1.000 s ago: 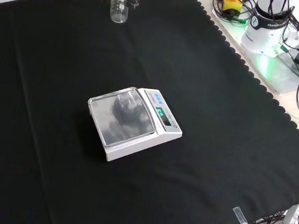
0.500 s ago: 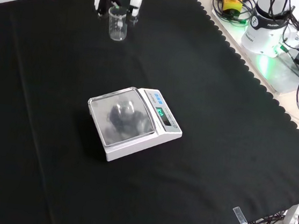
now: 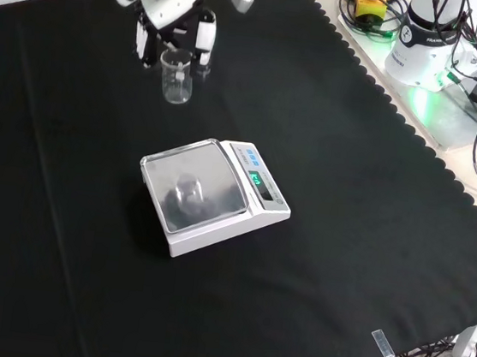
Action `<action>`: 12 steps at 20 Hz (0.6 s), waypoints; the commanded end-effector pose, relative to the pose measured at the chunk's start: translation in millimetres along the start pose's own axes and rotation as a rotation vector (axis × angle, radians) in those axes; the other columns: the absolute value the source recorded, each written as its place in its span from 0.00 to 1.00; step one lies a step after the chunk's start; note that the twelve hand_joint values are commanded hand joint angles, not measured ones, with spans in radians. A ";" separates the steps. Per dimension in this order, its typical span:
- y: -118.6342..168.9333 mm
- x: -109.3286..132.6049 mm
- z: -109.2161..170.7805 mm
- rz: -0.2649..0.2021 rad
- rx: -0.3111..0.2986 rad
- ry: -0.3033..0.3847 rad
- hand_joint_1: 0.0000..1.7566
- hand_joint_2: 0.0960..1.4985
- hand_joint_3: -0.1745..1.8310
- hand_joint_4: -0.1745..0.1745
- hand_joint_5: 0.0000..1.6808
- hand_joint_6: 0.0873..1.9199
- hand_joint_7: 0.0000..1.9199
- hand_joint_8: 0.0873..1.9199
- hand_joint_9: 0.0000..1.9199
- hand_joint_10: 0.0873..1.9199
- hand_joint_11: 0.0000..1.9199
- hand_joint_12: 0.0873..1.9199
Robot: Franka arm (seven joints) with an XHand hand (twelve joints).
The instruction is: Put the beaker on the electronic balance.
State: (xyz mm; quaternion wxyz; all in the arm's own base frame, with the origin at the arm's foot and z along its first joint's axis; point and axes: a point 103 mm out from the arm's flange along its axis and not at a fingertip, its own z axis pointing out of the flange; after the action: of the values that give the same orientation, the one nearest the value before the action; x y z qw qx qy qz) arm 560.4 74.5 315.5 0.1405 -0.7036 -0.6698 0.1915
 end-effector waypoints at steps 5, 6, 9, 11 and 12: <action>52.5 95.8 16.7 -0.066 0.071 -0.061 0.65 0.71 0.09 0.15 0.59 0.48 0.56 0.34 0.81 0.00 0.86 0.21; 56.2 99.0 19.5 -0.067 0.075 -0.066 0.65 0.71 0.09 0.15 0.59 0.48 0.56 0.34 0.81 0.00 0.86 0.21; 64.7 105.7 27.4 -0.066 0.086 -0.079 0.65 0.71 0.09 0.15 0.59 0.48 0.56 0.34 0.81 0.00 0.86 0.21; 67.0 107.6 31.5 -0.060 0.092 -0.090 0.65 0.71 0.09 0.15 0.59 0.48 0.56 0.34 0.81 0.00 0.86 0.21; 67.1 107.6 33.5 -0.054 0.097 -0.097 0.65 0.71 0.09 0.15 0.59 0.48 0.56 0.34 0.81 0.00 0.86 0.21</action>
State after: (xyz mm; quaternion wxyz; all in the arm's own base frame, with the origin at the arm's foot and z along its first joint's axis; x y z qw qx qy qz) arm 613.3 151.9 267.3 0.1453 -0.6770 -0.6871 0.2200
